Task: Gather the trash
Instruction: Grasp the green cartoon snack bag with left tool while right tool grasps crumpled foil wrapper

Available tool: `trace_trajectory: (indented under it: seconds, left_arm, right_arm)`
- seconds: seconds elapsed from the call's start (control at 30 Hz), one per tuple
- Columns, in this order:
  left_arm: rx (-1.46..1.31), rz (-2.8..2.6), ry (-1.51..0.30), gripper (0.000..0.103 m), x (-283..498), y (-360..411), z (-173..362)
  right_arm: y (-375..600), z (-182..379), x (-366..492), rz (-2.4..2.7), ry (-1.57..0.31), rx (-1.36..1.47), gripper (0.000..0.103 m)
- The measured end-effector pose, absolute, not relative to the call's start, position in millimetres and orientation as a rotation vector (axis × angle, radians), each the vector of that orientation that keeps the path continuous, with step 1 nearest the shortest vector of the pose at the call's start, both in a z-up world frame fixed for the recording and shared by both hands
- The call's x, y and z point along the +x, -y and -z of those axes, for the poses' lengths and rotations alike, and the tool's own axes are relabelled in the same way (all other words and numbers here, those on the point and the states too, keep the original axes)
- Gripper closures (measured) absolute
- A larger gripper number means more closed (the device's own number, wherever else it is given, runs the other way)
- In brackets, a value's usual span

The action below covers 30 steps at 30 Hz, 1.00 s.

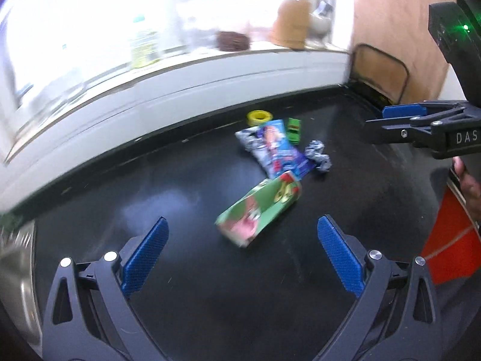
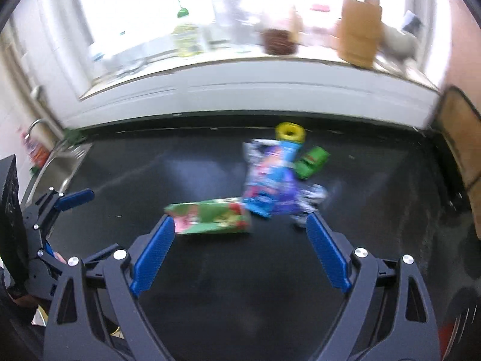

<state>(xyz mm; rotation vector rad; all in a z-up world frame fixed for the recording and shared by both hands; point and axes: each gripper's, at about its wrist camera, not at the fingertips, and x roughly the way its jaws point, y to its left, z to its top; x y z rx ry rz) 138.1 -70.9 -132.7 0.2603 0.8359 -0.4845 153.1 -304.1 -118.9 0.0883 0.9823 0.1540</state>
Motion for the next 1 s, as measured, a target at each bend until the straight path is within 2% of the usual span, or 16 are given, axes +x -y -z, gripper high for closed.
trace_trajectory:
  seconds: [0.33, 0.67, 0.77, 0.87, 0.93, 0.97, 1.0]
  left_arm:
    - [0.33, 0.546, -0.938, 0.007, 181, 107, 189]
    - [0.363, 0.54, -1.044, 0.008, 218, 123, 264]
    - [0.363, 0.537, -1.045, 0.011, 226, 127, 270]
    - [0.358, 0.543, -1.046, 0.023, 232, 132, 272]
    - [0.344, 0.549, -1.041, 0.037, 235, 134, 270]
    - [0.341, 0.548, -1.042, 0.039, 235, 135, 269]
    - [0.334, 0.545, -1.04, 0.042, 235, 136, 266]
  right_arm:
    - [342, 161, 183, -0.123, -1.055, 0.115, 0.017]
    - [358, 254, 250, -0.118, -1.165, 0.092, 0.019]
    - [358, 275, 263, -0.126, -1.209, 0.07, 0.03]
    - [358, 283, 269, -0.137, -1.214, 0.055, 0.039]
    - [357, 282, 270, -0.155, -1.213, 0.055, 0.054]
    - [356, 281, 269, -0.156, -1.208, 0.053, 0.061]
    - [356, 279, 267, -0.16, -1.205, 0.052, 0.063]
